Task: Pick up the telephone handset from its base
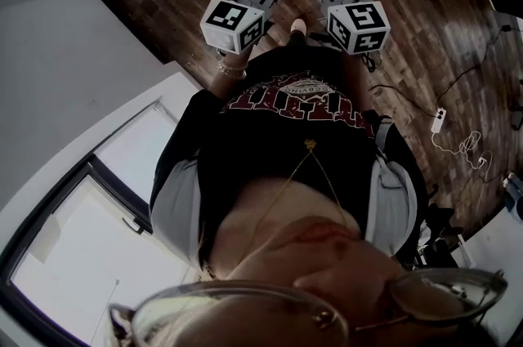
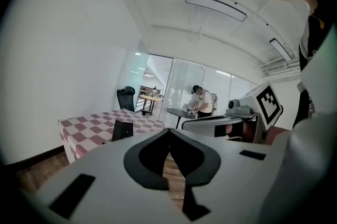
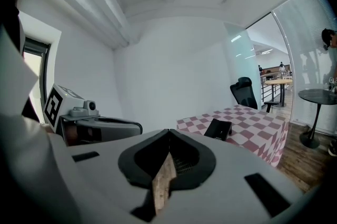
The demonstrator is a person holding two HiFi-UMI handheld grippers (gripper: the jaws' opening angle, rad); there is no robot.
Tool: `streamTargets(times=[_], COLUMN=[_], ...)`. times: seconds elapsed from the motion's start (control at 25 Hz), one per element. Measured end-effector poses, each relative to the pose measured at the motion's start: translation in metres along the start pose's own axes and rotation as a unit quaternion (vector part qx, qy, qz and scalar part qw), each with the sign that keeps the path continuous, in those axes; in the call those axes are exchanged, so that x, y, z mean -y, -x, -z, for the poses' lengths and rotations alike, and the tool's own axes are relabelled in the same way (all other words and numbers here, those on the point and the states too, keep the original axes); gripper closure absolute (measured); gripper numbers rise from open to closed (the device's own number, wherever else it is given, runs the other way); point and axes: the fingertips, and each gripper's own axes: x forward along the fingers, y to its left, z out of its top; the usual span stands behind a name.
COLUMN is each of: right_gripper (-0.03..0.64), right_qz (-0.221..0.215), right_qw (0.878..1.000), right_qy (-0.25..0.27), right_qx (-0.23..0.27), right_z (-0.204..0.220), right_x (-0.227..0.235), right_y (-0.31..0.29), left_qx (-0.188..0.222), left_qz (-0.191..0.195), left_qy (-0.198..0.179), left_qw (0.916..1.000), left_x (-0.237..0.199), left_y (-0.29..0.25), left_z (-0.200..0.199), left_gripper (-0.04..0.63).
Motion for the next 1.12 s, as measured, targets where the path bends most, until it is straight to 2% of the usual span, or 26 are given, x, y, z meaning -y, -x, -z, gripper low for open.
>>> streamTargets(times=[0.36, 0.8, 1.12], right_gripper=[0.597, 0.598, 0.598], right_qz=[-0.022, -0.029, -0.009], right_qw=[1.000, 0.999, 1.000], right_qy=[0.014, 0.015, 0.005], right_qx=[-0.002, -0.011, -0.015], right_z=[-0.015, -0.016, -0.012], right_x=[0.035, 0.074, 0.091], right_y=[-0.017, -0.022, -0.023], left_qx=[0.002, -0.012, -0.022], left_qz=[-0.013, -0.005, 0.009], left_qy=[0.001, 0.009, 0.011], left_qw=[0.9999, 0.9999, 0.9996], left_x=[-0.013, -0.006, -0.015], left_y=[-0.040, -0.080, -0.096], left_z=[-0.011, -0.006, -0.004], left_gripper=[0.586, 0.586, 0.586])
